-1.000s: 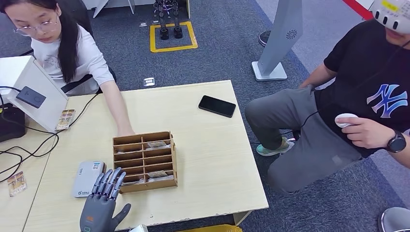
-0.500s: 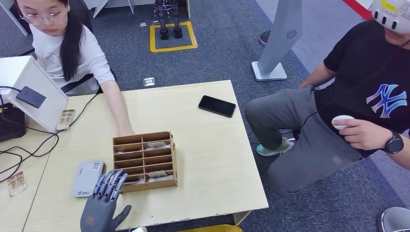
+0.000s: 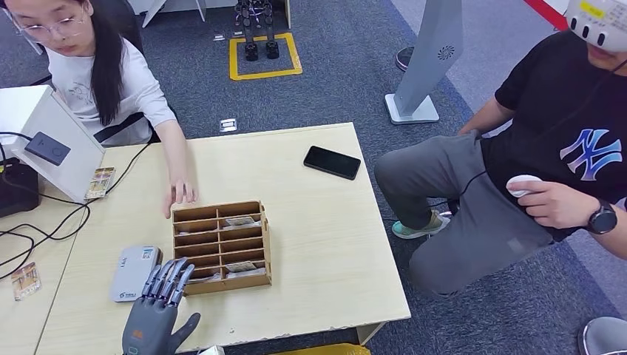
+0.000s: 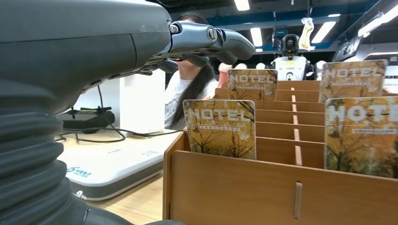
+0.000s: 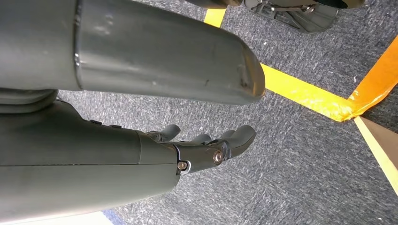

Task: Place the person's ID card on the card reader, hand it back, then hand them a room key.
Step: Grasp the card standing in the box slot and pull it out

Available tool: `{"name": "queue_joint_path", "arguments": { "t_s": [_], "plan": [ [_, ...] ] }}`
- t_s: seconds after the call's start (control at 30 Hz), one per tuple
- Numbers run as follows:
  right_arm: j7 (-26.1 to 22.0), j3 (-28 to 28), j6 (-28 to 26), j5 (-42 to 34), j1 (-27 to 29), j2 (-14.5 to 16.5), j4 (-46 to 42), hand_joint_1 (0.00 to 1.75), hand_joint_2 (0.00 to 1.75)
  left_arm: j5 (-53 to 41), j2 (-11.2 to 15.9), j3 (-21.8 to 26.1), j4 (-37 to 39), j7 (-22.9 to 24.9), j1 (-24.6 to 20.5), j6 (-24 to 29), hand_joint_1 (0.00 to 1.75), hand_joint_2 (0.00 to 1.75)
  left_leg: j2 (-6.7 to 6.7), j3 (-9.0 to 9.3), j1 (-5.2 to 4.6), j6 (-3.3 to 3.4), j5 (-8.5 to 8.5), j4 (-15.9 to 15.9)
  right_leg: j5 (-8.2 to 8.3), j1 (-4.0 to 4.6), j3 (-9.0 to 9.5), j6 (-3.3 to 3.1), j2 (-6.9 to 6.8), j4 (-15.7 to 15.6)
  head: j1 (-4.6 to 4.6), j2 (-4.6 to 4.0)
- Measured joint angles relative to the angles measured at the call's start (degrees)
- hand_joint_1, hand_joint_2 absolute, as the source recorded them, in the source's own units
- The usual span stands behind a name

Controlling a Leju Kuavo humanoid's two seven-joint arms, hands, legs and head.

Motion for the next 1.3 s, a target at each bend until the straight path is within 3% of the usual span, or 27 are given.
{"name": "queue_joint_path", "arguments": {
  "t_s": [0.7,1.3],
  "plan": [
    [0.02,-0.39,0.19,0.82,-0.02,0.00,0.00,0.00,0.00,0.02,2.95,-2.44,3.32,2.23,-2.02,0.00,0.00,1.75,0.01,0.00,0.00,0.00,0.00,0.00,0.00,0.00,0.00,0.00,0.01,0.00,-0.01,0.00],
    [0.02,-0.44,0.24,0.88,-0.02,0.00,0.00,0.00,0.00,2.59,3.13,-3.32,3.63,1.95,-2.24,0.00,0.00,1.75,0.01,0.00,0.00,0.00,0.00,0.00,0.00,0.00,0.00,0.00,0.01,0.00,0.00,0.00]
  ]
}}
